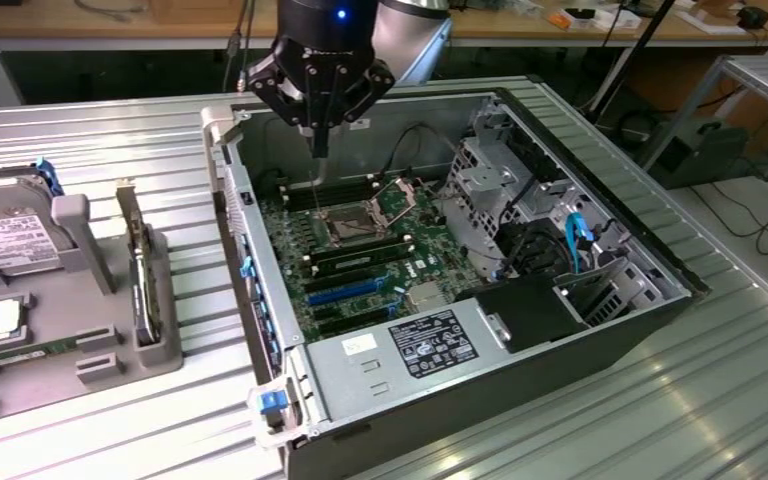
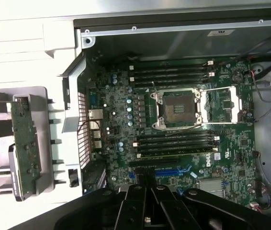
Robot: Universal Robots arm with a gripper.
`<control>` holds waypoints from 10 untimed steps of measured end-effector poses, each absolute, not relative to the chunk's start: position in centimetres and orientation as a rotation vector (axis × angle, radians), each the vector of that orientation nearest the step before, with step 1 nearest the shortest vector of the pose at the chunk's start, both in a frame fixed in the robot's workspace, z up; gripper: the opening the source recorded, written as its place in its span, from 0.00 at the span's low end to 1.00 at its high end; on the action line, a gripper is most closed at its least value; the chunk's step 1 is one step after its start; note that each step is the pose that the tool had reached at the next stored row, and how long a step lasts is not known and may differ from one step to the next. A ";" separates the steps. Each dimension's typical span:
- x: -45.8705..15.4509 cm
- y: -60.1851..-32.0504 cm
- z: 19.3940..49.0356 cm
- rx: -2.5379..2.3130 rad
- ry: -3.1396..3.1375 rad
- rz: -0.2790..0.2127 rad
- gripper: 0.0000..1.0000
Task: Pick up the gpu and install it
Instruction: 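Reach for the gpu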
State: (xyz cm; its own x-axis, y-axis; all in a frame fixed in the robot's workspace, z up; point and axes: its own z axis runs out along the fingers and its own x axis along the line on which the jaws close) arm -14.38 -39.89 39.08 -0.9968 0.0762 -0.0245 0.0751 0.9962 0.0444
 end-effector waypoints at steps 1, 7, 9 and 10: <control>-14.4 -39.9 39.1 0.118 3.112 0.068 0.11; -14.7 -39.9 39.0 0.118 3.113 0.068 0.11; -14.8 -39.9 39.0 0.118 3.113 0.068 0.11; -14.9 -39.9 38.9 0.118 3.112 0.068 0.11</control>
